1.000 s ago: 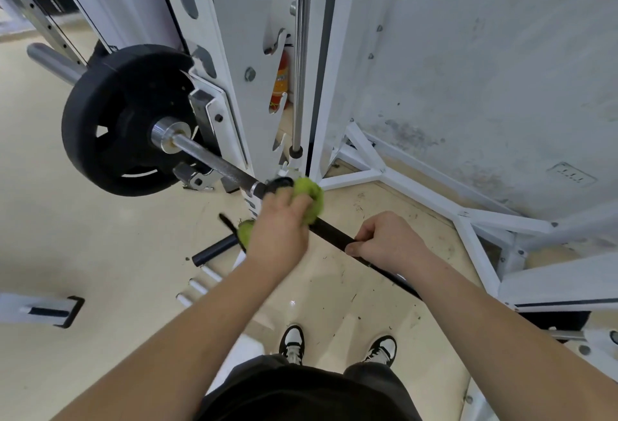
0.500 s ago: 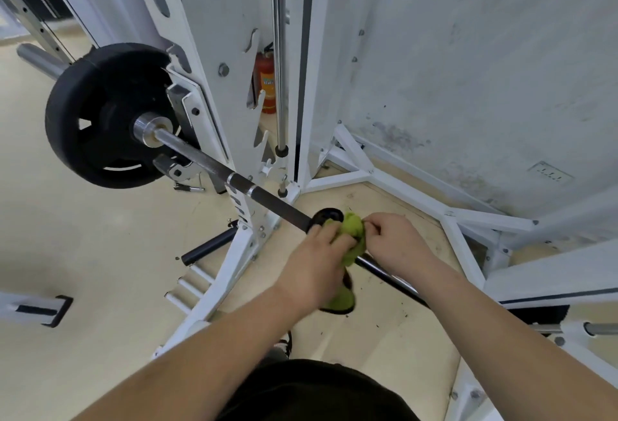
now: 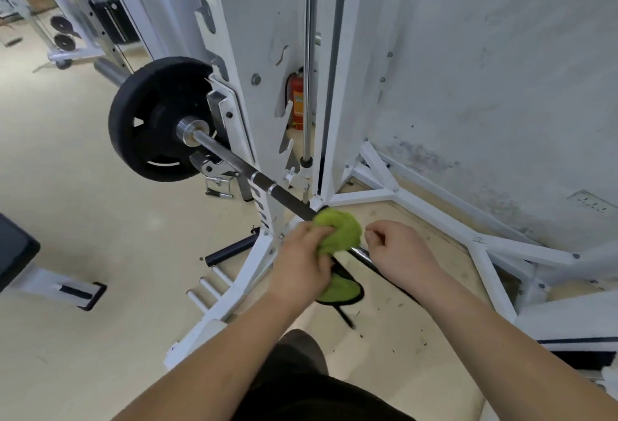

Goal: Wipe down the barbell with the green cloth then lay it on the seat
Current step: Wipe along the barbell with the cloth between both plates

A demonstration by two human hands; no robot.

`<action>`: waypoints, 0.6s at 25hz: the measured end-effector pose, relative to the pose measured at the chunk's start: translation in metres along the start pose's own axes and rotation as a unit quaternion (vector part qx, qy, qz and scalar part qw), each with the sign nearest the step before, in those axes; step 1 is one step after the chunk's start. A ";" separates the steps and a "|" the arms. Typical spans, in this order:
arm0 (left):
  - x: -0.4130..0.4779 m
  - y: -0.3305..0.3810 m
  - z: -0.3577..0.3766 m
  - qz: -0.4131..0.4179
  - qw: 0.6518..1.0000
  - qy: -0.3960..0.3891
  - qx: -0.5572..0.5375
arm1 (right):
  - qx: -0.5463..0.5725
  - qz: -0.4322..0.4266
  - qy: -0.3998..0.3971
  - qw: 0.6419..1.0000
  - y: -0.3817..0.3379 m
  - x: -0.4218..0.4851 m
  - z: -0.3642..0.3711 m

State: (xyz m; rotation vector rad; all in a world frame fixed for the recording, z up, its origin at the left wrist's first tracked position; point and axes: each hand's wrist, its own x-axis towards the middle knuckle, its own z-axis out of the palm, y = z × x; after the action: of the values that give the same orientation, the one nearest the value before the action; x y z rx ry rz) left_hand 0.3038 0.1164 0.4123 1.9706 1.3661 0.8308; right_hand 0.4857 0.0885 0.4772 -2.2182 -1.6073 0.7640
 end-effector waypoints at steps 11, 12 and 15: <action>0.062 -0.029 -0.021 -0.384 0.861 0.123 -0.311 | -0.151 0.027 -0.015 0.988 -0.050 0.038 0.040; 0.053 -0.025 -0.013 -0.400 0.855 0.082 -0.318 | -0.168 0.027 -0.003 0.985 -0.052 0.039 0.043; 0.040 -0.025 -0.021 -0.408 0.827 -0.017 -0.386 | -0.204 0.019 0.018 0.979 -0.052 0.034 0.047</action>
State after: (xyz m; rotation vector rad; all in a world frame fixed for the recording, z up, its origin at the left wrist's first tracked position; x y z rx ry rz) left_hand 0.2843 0.1640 0.4121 0.6633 1.3587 0.7282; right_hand 0.4251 0.1342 0.4580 -2.5261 -1.8426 0.4268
